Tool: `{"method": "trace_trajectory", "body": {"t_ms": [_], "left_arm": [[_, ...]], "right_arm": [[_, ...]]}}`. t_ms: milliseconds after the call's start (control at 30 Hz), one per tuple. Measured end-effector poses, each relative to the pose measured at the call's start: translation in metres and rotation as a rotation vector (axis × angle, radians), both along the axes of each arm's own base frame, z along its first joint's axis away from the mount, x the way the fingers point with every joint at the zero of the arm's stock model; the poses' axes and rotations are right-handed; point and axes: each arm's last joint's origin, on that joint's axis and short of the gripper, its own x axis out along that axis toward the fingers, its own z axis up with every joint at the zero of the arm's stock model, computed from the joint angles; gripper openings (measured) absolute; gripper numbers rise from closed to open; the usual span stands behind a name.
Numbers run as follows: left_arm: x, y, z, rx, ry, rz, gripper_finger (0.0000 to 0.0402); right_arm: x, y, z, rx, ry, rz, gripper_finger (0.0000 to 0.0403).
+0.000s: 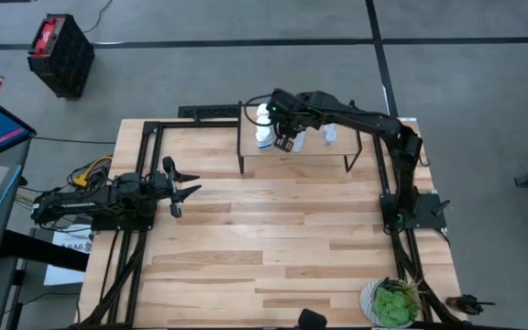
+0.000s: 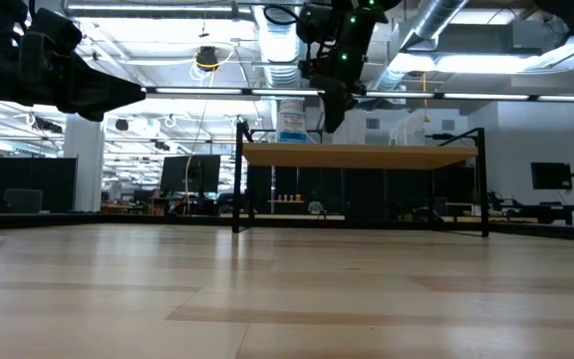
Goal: Pick and place medicine bottles onto shelf by color
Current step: Adjust the translucent medicine bottles on the shelf
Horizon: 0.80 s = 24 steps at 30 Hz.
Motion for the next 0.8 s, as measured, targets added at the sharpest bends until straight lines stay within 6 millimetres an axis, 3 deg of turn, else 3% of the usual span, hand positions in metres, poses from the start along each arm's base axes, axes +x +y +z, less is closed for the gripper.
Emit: {"method": "trace_trajectory", "body": {"t_ms": [533,800], "left_arm": [[0.0,0.0,0.0,0.0,0.0,0.0,0.0121],[0.0,0.0,0.0,0.0,0.0,0.0,0.0121]], "right_arm": [[-0.005,-0.007,0.0,-0.034,0.023,-0.053,0.0097],[-0.012,-0.003,0.03,-0.031,0.029,-0.051,0.0097]]}}
